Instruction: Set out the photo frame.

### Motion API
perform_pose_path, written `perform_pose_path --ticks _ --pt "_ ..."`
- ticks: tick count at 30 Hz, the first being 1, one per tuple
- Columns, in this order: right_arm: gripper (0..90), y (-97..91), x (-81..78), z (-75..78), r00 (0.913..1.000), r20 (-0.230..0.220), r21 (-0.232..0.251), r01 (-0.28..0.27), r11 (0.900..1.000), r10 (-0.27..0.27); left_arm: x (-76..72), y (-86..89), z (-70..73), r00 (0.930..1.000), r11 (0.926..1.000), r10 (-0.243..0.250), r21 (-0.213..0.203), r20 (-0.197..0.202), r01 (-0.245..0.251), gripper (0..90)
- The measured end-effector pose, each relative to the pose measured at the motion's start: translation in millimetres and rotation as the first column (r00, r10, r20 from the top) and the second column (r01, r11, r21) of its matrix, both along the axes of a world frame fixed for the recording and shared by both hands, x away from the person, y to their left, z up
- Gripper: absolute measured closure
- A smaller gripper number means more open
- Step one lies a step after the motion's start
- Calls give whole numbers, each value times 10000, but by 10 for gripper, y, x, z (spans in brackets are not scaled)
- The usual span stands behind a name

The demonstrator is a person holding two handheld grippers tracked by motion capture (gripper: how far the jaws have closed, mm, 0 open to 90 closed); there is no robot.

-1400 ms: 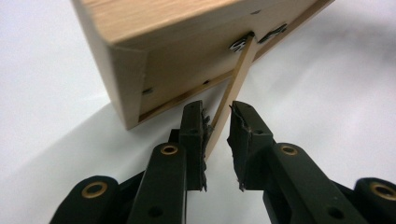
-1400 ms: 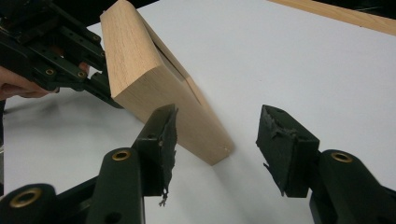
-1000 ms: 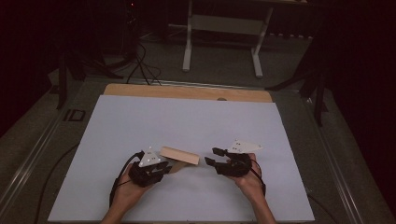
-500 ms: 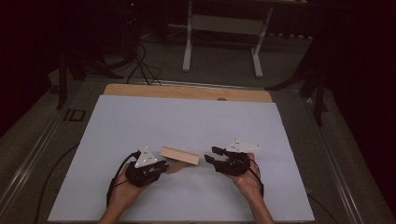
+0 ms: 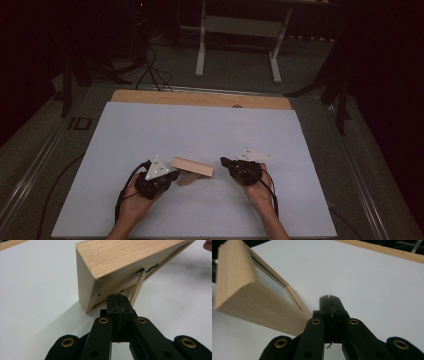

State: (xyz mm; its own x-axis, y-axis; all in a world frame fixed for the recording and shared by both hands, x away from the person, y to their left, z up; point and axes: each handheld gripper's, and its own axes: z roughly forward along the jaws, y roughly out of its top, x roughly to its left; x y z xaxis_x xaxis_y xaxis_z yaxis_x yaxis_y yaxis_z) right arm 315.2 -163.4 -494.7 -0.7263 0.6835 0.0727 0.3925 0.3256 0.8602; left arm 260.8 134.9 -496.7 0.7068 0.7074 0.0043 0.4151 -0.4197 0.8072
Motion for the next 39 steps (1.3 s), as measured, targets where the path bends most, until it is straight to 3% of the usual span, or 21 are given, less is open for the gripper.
perform_pose_path --ticks 11,16,23,39 --pt "897 178 41 -49 9994 -145 -21 -314 9995 314 9 -38 13 9999 10000 7 57 150 -8 894" --pt "897 204 72 -42 9986 -307 284 -411 9988 419 24 -43 10 9999 10000 33 69 114 -34 895" --pt "897 243 45 -63 9965 -339 170 -760 9970 766 58 -61 21 9998 10000 29 92 185 -31 894" --pt "896 243 8 -62 9963 -257 69 -818 9966 820 101 -148 58 9998 10000 -20 -35 195 21 894"
